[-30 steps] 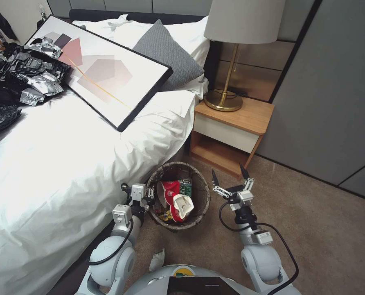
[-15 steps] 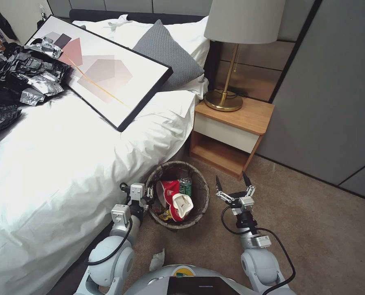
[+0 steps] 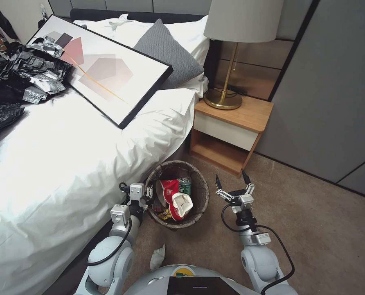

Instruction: Pick up the trash bin, then pick up the garbage from the floor and place it into the trash bin.

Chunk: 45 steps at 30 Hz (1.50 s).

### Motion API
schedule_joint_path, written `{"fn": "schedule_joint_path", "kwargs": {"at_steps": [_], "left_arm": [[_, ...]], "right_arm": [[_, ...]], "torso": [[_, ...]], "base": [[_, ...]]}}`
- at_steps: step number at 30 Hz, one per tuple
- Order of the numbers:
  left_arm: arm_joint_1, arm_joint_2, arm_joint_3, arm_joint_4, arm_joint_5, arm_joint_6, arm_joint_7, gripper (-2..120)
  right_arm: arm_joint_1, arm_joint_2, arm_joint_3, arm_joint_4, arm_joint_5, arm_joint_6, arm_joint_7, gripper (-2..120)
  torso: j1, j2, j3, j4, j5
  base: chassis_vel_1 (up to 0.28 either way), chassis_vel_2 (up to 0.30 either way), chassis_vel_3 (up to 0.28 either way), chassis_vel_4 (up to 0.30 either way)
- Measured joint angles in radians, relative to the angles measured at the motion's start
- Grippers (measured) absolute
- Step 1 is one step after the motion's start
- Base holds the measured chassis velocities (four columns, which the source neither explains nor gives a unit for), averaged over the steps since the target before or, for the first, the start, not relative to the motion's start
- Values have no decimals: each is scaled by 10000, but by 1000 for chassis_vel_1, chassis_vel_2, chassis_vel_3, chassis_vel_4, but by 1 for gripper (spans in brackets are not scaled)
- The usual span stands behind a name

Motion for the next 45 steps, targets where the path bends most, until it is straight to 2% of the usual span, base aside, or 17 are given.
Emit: {"fn": "schedule_joint_path", "kwargs": {"at_steps": [19, 45], "left_arm": [[-3, -1, 5, 4, 0, 0, 0, 6], [35, 12, 64, -20, -1, -9, 6, 6]], "right_arm": [[107, 11, 43, -102, 5, 55, -146, 100], [240, 12, 85, -65, -84, 170, 27, 100]], "torso": [[-1, 0, -2, 0, 0], [-1, 0, -2, -1, 0]], "base": [[130, -122, -118, 126], [5, -12, -7, 8]]}}
